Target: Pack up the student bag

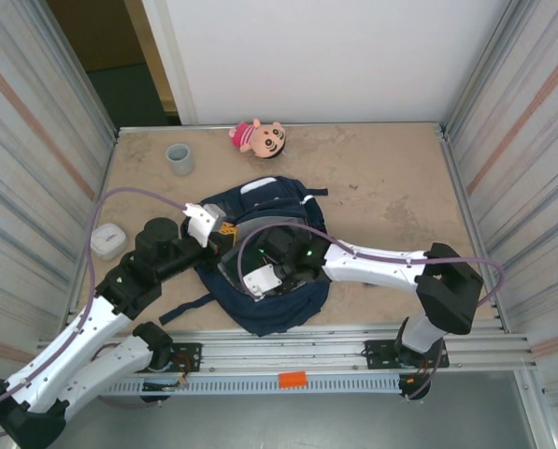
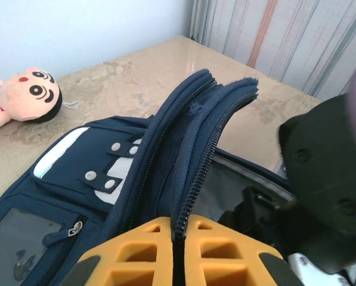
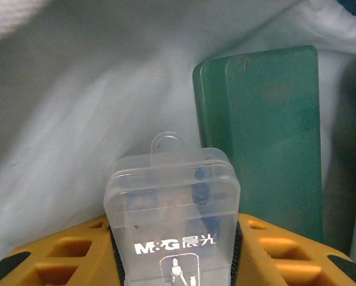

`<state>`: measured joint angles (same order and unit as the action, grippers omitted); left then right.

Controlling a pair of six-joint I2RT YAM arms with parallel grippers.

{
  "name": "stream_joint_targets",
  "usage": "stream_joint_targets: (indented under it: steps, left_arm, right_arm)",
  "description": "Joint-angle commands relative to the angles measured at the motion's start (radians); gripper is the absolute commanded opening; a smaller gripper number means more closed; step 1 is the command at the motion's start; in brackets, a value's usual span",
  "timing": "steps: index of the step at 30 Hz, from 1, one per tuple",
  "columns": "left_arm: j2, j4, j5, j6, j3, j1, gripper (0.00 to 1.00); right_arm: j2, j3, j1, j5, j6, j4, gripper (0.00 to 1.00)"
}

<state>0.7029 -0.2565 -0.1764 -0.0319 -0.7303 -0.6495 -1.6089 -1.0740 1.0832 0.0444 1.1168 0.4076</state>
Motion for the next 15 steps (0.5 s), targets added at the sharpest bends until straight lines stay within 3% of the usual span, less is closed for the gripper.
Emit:
stream_joint_targets:
  steps: [1,8,15]
  left_arm:
    - [-0.013,0.136,-0.078,-0.018,-0.080,0.002,0.07]
    - [-0.008,0.158,-0.115,-0.010,-0.086,0.002,0.07]
    - [-0.009,0.120,-0.048,0.006,-0.085,0.002,0.07]
  right_arm:
    - [-0.046,-0.048,-0.023,-0.026,0.044,-0.066,0.42]
    - [-0.153,-0.100,-0.061,0.017,0.064,-0.180,0.45]
    - [-0.077,-0.088,-0.070,-0.047,0.021,-0.139,0.53]
